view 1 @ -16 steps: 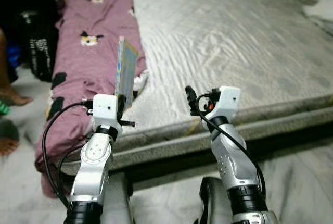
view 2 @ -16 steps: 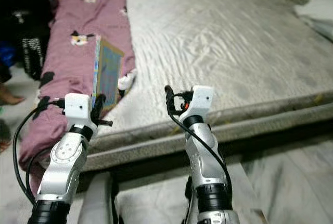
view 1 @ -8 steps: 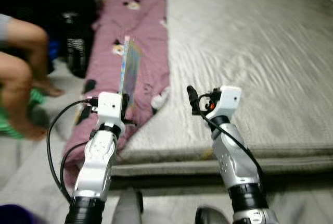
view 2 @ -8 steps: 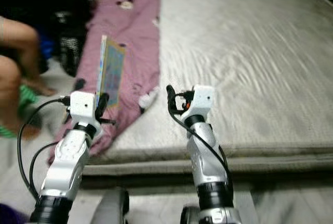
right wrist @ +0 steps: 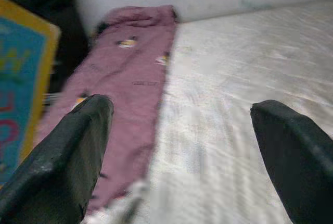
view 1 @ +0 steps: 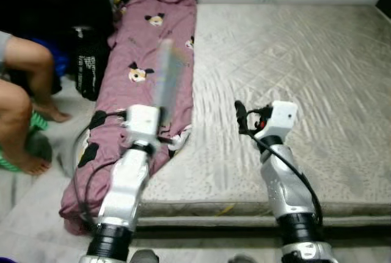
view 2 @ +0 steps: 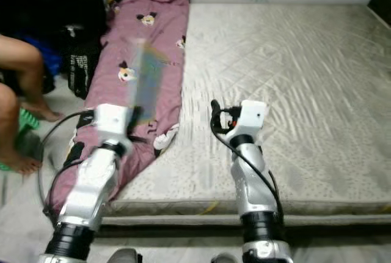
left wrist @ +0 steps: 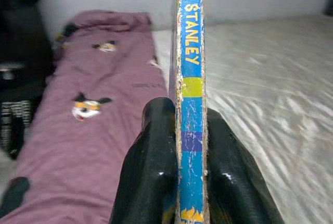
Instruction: Clean up the room
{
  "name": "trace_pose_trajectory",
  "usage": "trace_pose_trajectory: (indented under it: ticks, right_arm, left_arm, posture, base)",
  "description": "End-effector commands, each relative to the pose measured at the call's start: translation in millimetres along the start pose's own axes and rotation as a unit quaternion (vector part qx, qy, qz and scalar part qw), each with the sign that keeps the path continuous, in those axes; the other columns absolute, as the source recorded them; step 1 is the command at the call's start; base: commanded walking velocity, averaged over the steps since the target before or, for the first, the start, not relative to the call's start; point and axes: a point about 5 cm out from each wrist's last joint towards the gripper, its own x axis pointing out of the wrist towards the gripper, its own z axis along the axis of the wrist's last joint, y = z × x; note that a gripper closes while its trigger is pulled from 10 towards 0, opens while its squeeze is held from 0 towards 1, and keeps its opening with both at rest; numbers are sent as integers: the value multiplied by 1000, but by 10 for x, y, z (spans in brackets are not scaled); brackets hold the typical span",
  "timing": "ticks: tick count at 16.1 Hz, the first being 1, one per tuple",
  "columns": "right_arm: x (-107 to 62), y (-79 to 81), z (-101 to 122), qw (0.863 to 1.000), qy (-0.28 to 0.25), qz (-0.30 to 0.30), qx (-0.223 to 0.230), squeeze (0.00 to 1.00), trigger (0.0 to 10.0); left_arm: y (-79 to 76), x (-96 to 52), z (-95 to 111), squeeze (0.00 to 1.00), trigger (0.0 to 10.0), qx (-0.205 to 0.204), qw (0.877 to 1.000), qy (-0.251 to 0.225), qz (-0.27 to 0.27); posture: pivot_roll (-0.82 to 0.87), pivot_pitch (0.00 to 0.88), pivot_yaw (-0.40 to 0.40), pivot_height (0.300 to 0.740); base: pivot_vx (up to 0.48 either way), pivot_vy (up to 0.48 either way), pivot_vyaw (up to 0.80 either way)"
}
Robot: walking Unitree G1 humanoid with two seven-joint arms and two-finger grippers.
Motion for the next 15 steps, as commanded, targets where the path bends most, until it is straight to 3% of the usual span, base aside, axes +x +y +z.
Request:
trace_pose_trajectory:
  ticks: [1,4,5,8,9,12,15]
  right_arm:
    - [43,191,36,1000,-9,25,-2,0,10000]
    - [62,151,8,1000,5,3,-20,0,10000]
    - [80,120,-4,998,13,-11,-67,0,10000]
    - [89,189,56,987,-23,25,-158,0,10000]
    - [86,182,40,986,-14,22,-162,0,10000]
    - [45,126,1,996,1,1,-93,0,10000]
    - [41,119,-32,996,7,-8,-87,0,10000]
  left_arm:
    - [257,-38,28,0,10000,9,999,-10,50]
    - [252,-34,36,0,10000,11,999,-13,48]
    - [244,-28,42,0,10000,7,999,-16,48]
    - [226,-19,43,0,10000,4,999,-15,42]
    - [225,-19,42,0,10000,3,999,-15,42]
    - [216,-14,34,0,10000,-8,999,-12,44]
    - [209,-16,32,0,10000,-8,999,-12,45]
  posture:
    - [59,0,20,740]
    - [55,0,20,740]
    - [51,0,17,740]
    - [46,0,15,740]
    - [43,0,13,740]
    - [46,0,9,740]
    - [47,0,8,740]
  base:
    - [0,0,0]
    - [0,0,0]
    - [0,0,0]
    - [0,0,0]
    - [0,0,0]
    - [0,0,0]
    - [0,0,0]
